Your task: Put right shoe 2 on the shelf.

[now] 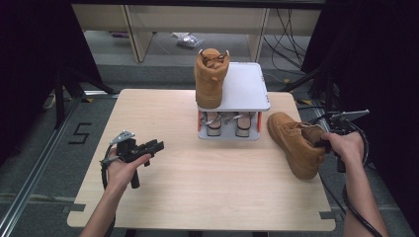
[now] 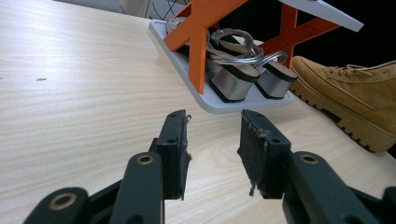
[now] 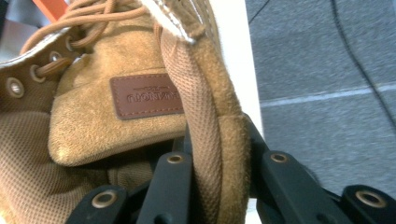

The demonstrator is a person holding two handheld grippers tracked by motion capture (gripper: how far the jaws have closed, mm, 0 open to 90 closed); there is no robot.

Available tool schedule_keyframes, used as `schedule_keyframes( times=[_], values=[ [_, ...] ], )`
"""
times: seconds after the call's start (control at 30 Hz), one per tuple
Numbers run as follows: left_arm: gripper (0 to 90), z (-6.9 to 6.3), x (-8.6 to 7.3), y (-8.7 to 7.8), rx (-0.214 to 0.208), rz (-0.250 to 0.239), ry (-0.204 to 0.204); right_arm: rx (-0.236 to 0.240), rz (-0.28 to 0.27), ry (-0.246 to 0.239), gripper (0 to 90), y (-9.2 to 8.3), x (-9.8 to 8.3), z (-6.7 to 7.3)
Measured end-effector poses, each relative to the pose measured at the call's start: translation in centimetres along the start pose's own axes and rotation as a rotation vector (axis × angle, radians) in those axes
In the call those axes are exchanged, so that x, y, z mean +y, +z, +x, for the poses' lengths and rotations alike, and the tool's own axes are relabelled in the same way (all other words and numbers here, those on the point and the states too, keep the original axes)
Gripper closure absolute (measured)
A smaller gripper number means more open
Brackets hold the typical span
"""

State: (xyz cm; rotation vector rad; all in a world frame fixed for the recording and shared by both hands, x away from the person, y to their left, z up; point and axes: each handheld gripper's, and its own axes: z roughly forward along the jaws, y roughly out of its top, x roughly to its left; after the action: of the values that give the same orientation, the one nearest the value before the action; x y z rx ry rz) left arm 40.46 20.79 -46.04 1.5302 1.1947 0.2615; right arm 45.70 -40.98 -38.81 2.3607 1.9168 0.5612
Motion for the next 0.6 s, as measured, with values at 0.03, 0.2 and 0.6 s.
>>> schedule_keyframes(
  times=[0.03, 0.2, 0.6],
  values=[
    [61.1, 0.06, 0.02, -0.05, 0.002, 0.0, 0.002, 0.011, 0.005, 0.022, 79.9, -0.05, 0.01, 0.02],
    [60.9, 0.28, 0.01, -0.18, 0.002, -0.002, -0.003, 0.048, -0.014, 0.035, 80.2, -0.2, -0.05, -0.17],
    [60.4, 0.19, -0.05, -0.15, 0.002, -0.001, -0.008, 0.119, -0.061, 0.098, 80.7, -0.86, 0.22, -0.85]
  ],
)
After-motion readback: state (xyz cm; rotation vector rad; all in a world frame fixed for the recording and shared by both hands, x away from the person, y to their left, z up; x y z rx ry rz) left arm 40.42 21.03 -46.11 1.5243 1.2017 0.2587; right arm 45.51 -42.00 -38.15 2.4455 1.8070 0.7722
